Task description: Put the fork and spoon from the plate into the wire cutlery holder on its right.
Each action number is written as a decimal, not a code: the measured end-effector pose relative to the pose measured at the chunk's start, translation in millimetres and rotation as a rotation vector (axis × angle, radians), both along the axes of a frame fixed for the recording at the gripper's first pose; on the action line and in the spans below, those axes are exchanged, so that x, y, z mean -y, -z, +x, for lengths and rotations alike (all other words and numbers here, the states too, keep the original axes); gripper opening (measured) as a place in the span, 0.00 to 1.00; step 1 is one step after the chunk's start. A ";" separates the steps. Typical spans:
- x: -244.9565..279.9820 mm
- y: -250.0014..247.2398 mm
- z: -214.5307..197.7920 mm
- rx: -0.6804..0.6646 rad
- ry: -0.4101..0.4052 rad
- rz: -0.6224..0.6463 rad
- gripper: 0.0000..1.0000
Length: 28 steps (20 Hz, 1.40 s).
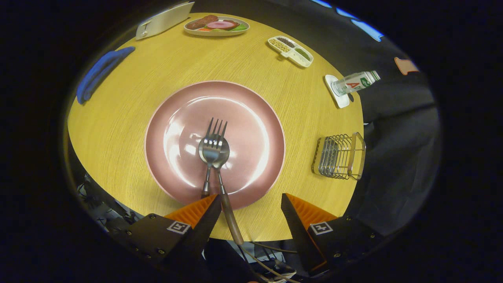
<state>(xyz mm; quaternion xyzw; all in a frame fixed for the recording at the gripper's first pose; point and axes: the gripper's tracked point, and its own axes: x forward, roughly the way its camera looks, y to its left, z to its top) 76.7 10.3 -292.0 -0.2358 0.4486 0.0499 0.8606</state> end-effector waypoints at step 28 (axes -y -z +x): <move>22.1 12.9 40.3 -0.207 0.057 -0.169 0.11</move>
